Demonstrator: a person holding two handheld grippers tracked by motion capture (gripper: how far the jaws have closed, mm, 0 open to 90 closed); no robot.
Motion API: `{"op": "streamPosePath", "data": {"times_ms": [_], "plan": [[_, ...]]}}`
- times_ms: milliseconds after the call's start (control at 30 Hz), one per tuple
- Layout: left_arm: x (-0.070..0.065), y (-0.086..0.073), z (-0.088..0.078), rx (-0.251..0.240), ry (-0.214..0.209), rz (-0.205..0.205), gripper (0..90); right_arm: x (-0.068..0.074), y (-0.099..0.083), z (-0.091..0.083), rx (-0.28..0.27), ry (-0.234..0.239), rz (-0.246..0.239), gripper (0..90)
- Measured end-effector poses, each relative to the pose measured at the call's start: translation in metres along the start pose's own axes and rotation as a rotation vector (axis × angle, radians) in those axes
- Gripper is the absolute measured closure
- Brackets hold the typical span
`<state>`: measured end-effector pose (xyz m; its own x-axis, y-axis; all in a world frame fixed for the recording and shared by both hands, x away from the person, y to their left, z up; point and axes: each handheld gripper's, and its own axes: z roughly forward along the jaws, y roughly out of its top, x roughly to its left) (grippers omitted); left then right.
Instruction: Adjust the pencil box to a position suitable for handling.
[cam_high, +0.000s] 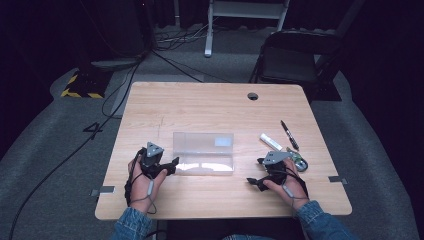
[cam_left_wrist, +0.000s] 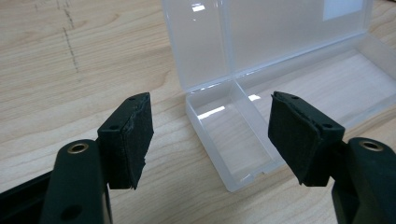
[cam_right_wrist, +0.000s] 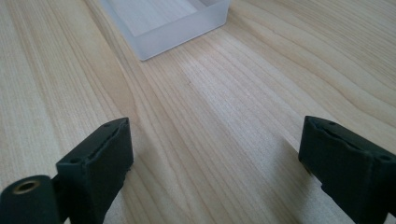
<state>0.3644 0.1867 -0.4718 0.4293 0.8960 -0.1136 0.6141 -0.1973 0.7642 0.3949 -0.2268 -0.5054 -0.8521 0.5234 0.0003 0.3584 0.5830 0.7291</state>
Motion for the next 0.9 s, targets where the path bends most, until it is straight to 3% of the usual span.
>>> {"op": "streamPosePath", "data": {"times_ms": [300, 567, 800, 900], "plan": [[0.002, -0.005, 0.018, 0.06, -0.04, -0.006, 36.1, 0.0, 0.0, 0.0, 0.001, 0.006, -0.006, 10.4], [0.0, -0.007, 0.022, 0.115, -0.056, 0.014, 41.0, -0.001, 0.001, 0.001, -0.002, 0.009, -0.015, 10.6], [0.005, -0.008, 0.021, 0.113, -0.026, 0.01, 41.3, -0.001, 0.001, 0.001, -0.002, 0.009, -0.015, 10.6], [0.007, -0.011, 0.023, 0.119, -0.04, 0.003, 43.5, -0.001, 0.001, 0.001, -0.002, 0.009, -0.015, 10.6]]}}
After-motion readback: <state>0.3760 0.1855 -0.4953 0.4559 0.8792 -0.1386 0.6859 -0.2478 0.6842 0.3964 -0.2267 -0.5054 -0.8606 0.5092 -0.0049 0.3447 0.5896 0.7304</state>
